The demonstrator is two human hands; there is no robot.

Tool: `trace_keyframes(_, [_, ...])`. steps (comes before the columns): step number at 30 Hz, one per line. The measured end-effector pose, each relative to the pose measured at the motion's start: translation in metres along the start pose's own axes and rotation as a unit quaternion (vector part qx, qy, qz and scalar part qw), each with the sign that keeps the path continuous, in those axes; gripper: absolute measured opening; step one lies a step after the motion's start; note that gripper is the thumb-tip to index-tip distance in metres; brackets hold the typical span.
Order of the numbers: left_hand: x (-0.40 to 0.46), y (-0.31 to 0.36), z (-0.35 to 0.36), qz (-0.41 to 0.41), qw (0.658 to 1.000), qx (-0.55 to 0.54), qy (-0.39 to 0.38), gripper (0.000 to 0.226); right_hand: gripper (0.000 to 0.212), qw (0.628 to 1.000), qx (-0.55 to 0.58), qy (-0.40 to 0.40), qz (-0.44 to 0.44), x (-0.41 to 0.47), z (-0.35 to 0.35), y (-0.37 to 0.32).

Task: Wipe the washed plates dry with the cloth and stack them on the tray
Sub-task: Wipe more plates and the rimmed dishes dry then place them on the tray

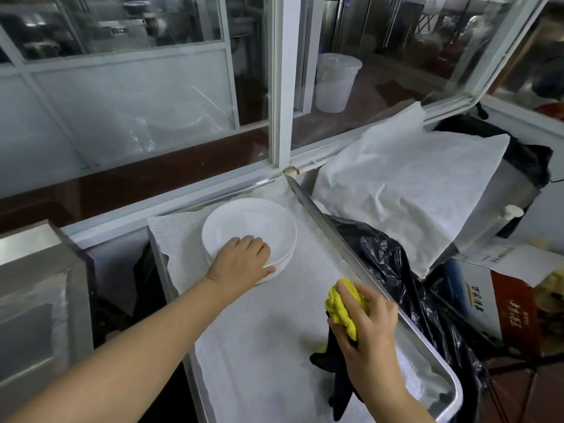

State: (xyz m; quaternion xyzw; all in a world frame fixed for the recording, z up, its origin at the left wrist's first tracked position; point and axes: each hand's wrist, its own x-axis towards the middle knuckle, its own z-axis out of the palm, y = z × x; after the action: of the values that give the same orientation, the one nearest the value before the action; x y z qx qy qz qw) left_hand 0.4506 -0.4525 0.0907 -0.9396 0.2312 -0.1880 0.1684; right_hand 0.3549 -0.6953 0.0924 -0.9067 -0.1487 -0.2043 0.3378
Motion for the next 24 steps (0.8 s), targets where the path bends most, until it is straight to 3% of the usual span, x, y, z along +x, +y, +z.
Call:
trace_keyframes(17, [-0.012, 0.009, -0.003, -0.133, 0.977, -0.158, -0.059, 0.048, 0.084, 0.999, -0.013, -0.011, -0.029, -0.007, 0.014, -0.019])
trace_keyframes(24, [-0.108, -0.015, -0.053, -0.263, 0.937, -0.229, -0.019, 0.035, 0.06, 0.998, 0.016, -0.028, -0.056, 0.007, 0.019, -0.082])
